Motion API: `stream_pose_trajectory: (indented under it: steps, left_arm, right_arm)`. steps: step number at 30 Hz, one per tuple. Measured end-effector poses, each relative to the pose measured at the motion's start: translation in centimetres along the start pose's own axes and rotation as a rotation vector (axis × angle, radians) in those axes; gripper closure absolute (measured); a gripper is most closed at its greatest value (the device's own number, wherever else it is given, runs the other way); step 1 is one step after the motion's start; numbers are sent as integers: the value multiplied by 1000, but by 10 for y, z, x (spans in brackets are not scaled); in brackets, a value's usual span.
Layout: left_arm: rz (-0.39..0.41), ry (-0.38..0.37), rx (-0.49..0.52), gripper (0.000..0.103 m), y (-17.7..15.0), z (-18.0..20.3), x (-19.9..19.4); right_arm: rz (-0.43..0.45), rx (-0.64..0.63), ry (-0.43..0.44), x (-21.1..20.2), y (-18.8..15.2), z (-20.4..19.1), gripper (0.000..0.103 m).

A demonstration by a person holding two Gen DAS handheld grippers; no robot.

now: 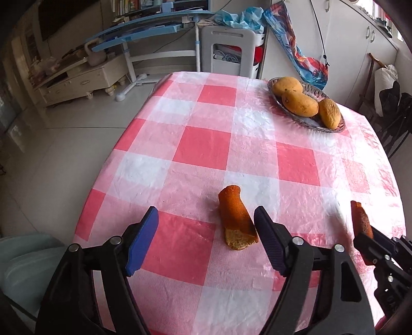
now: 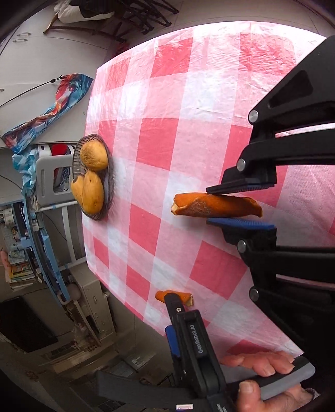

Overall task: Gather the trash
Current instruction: 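Grasp a carrot peel with the right gripper while the left grasps a carrot piece, then carry both pieces over the bin and open both grippers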

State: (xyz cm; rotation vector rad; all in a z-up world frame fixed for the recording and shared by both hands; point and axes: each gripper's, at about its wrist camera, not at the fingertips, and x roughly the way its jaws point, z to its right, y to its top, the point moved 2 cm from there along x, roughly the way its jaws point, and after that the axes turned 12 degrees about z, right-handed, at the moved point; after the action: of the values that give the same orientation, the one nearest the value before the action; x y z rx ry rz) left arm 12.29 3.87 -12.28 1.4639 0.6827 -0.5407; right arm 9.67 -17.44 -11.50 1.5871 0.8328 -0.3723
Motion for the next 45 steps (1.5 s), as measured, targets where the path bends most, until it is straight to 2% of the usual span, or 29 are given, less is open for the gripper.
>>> stream_pose_trajectory:
  steps: [3, 4, 6, 9, 11, 16, 20, 22, 28, 36, 41, 45]
  left_arm:
    - [13, -8, 31, 54, -5, 7, 2]
    - [17, -20, 34, 67, -4, 9, 2]
    - [20, -46, 41, 83, -5, 11, -1]
    - [26, -117, -18, 90, -4, 8, -11]
    - [58, -171, -48, 90, -4, 8, -27]
    - [182, -275, -30, 90, -6, 10, -91]
    - [285, -330, 27, 91, -15, 12, -142]
    - [309, -349, 21, 91, -25, 7, -163]
    - [302, -447, -34, 91, -53, -8, -200]
    - [241, -464, -17, 91, -99, -18, -224]
    - [165, -489, 10, 91, -134, -14, -232]
    - [78, -493, 44, 91, -167, -3, -234]
  right_arm:
    - [-4, 2, 12, 2, 0, -4, 84]
    - [-5, -4, 17, 3, -1, -7, 84]
    - [-5, -13, 29, 3, -1, -12, 84]
    - [-1, -9, 69, -1, -3, -17, 84]
    - [7, 16, 108, -6, -3, -19, 84]
    - [48, 70, 182, -28, -1, -24, 84]
    - [83, 73, 216, -53, -1, -34, 84]
    - [107, 70, 223, -66, -3, -38, 84]
    - [143, 117, 258, -100, -30, -45, 84]
    - [118, 118, 260, -135, -76, -58, 84]
    - [30, 127, 246, -149, -120, -70, 84]
    - [-92, 138, 194, -148, -160, -74, 82]
